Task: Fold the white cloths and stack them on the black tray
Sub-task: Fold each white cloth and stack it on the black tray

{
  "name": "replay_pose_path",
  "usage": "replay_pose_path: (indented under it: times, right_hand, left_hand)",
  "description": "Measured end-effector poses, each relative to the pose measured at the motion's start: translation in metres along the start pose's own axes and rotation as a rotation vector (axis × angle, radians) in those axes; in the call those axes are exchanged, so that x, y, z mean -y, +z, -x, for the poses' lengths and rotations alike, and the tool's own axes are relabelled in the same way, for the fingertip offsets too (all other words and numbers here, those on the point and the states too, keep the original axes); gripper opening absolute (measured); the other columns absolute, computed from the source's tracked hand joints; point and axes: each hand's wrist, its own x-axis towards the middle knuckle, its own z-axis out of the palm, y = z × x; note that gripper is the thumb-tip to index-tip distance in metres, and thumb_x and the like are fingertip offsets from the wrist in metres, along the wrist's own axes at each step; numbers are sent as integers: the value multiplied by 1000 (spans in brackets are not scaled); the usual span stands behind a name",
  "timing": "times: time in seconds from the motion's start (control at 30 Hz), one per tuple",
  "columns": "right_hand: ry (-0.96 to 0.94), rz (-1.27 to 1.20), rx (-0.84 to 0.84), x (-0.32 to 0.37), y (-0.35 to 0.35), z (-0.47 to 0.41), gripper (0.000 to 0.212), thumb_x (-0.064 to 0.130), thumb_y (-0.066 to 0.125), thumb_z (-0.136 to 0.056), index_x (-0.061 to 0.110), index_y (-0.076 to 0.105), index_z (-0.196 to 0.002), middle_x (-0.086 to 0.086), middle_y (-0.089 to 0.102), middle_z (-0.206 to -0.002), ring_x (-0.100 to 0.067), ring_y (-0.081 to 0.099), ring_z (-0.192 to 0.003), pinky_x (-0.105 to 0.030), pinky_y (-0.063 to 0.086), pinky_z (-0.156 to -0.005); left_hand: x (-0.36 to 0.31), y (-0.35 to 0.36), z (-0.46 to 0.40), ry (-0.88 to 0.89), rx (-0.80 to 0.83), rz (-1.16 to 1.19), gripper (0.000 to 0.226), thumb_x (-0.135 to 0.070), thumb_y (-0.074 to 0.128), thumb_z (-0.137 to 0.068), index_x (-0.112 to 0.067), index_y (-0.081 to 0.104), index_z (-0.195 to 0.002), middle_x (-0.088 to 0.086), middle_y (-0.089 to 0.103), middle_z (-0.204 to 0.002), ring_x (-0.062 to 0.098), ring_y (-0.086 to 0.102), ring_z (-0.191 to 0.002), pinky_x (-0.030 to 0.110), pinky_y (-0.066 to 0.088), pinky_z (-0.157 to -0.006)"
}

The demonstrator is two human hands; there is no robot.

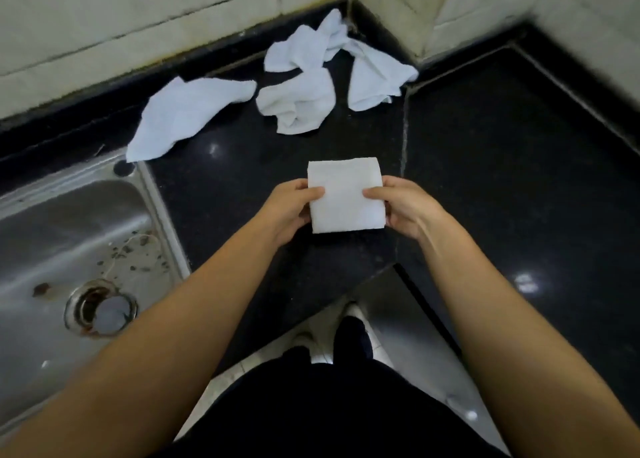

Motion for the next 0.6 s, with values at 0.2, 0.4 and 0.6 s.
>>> replay_pose_path:
  times: [0.2, 0.4, 0.6]
  right_hand:
    - [-220, -394, -286, -66, -22, 84, 14, 2, 53, -90, 12, 62, -92, -6, 68, -93, -20, 66, -80, -34, 55, -68]
    - [-238, -580, -661, -154, -41, 180, 18, 1, 53, -90, 15, 62, -85, -4, 67, -87, -17, 63, -76, -32, 54, -68]
    - [-273, -714, -958, -241, -58, 284, 14, 6, 53, -90, 17, 63, -91, -1, 67, -93, -16, 63, -81, -33, 51, -70]
  left_hand:
    - [15, 44, 23, -1, 285, -195, 6, -11, 55, -92, -12, 60, -91, 5, 67, -99, 19, 64, -92, 34, 53, -80]
    - [80, 110, 75, -50, 548, -356, 8, -10, 52, -94, -9, 59, -91, 7, 66, -94, 18, 64, -84, 32, 55, -77]
    - [149, 179, 145, -76, 829, -593, 7, -13, 54, -93, -10, 59, -89, 6, 67, -95, 19, 64, -88, 36, 52, -86]
